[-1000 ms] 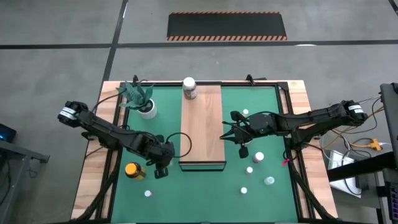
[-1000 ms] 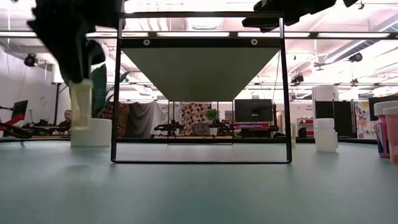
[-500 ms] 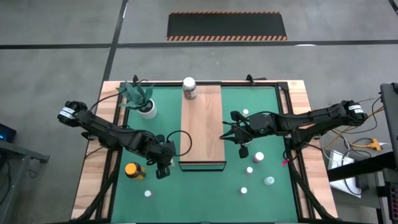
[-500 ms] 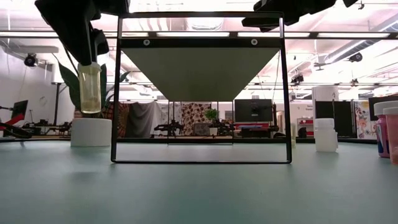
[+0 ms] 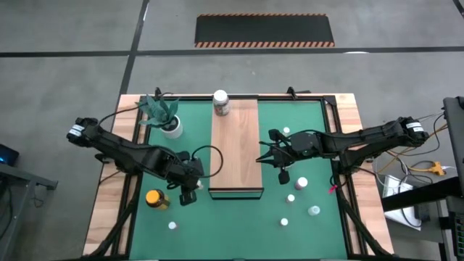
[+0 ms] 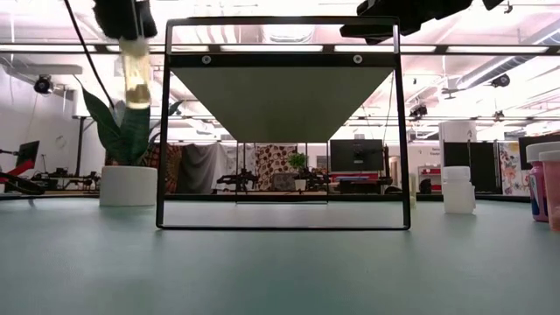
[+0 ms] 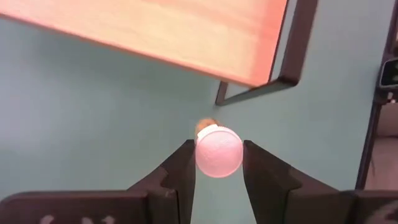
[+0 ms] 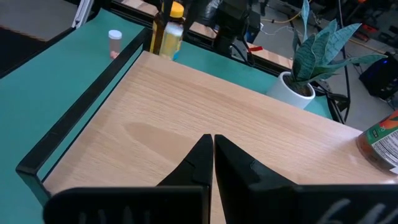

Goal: Pick and place medicine bottles onto shelf by color
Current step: Put the light yellow pill bottle on the shelf

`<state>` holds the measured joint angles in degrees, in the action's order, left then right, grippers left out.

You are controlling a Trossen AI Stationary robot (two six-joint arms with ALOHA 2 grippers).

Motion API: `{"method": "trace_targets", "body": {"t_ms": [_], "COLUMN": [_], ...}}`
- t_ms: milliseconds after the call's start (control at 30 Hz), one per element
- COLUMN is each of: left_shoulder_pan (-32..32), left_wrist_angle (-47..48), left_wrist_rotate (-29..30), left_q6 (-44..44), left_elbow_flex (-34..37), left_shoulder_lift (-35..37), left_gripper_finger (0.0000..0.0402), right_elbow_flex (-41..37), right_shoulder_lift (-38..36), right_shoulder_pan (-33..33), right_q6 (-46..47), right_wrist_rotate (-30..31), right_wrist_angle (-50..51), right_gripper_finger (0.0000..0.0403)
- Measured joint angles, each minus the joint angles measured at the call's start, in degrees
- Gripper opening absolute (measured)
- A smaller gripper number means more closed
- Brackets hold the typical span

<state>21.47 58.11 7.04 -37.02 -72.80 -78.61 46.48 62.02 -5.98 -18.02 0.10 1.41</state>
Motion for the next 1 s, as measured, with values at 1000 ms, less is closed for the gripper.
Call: {"method": "trace_targets", "body": {"t_ms": [1000], "left_shoulder_pan": [-19.0], "left_wrist_angle": [2.2], "left_wrist_rotate": [3.5], "left_q6": [23.5], "left_elbow_flex": [-19.6], "left_shoulder_lift": [-1.2], "left_gripper_finger": [0.0097], "right_elbow_flex": [0.0], "right_shoulder_lift": [0.0], "right_shoulder_pan": [0.0], "right_q6": [0.0], "right_wrist_rotate": [0.0], "right_wrist_angle": [1.5], "right_gripper_finger": [0.0009]}}
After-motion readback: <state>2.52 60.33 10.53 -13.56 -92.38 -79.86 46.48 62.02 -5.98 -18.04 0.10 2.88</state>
